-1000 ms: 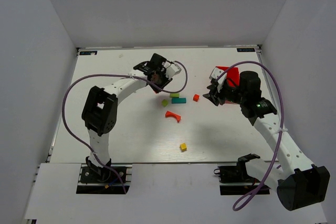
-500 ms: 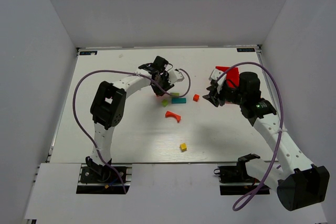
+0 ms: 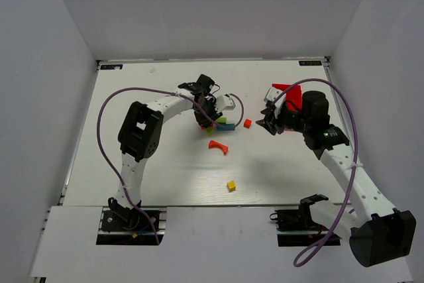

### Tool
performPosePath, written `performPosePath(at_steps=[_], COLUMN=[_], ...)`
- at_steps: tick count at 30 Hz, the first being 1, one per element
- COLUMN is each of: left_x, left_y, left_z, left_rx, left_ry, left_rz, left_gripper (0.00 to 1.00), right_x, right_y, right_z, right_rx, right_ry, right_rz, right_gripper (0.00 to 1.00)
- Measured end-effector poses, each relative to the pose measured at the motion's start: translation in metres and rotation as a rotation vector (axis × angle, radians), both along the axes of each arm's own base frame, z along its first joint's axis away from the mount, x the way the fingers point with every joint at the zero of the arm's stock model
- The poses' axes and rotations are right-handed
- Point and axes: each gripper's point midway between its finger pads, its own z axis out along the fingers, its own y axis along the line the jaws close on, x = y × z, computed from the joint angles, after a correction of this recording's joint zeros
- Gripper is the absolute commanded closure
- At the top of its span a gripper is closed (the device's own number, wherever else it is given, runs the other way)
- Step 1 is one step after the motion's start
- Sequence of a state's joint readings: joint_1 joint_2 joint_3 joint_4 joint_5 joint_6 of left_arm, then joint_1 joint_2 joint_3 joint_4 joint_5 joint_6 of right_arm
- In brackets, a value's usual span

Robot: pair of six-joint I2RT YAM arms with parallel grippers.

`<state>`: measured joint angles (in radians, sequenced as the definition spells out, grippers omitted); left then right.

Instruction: Build the wood block tower

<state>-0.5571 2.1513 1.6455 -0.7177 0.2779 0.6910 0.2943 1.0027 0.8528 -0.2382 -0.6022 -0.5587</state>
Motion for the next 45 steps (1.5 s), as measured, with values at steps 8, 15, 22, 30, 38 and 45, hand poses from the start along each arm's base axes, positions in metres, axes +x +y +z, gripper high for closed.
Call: performPosePath(at_steps=[8, 15, 22, 30, 38, 45], left_x=[-0.011, -0.001, 0.007, -0.003, -0.013, -0.014], left_y=[-0.010, -0.024, -0.043, -0.058, -0.056, -0.055], left_z=[0.003, 0.003, -0.002, -0.001, -0.003, -0.003], left_rx=[-0.032, -0.061, -0.089, -0.108, -0.095, -0.093], left_ry=[0.039, 0.045, 0.062, 0.072, 0.069, 0.057], left_rz=[-0.053, -0.078, -0.121, -0.198, -0.256, -0.263], left_gripper=[0.98, 0.98, 0.98, 0.98, 0.99, 0.95], right_x=[-0.001, 0.000, 0.000, 0.000, 0.000, -0.001], right_y=[-0.001, -0.002, -0.003, -0.003, -0.003, -0.003], right_z=[0.003, 0.003, 0.004, 0.005, 0.005, 0.007], right_rx=[0.004, 0.004, 0.005, 0.004, 0.003, 0.005], right_ry=[-0.009, -0.008, -0.014, -0.017, -0.020, -0.026], right_rz=[0.001, -0.004, -0.007, -0.004, -0.003, 0.000], right_gripper=[0.52, 0.52, 0.52, 0.52, 0.52, 0.52])
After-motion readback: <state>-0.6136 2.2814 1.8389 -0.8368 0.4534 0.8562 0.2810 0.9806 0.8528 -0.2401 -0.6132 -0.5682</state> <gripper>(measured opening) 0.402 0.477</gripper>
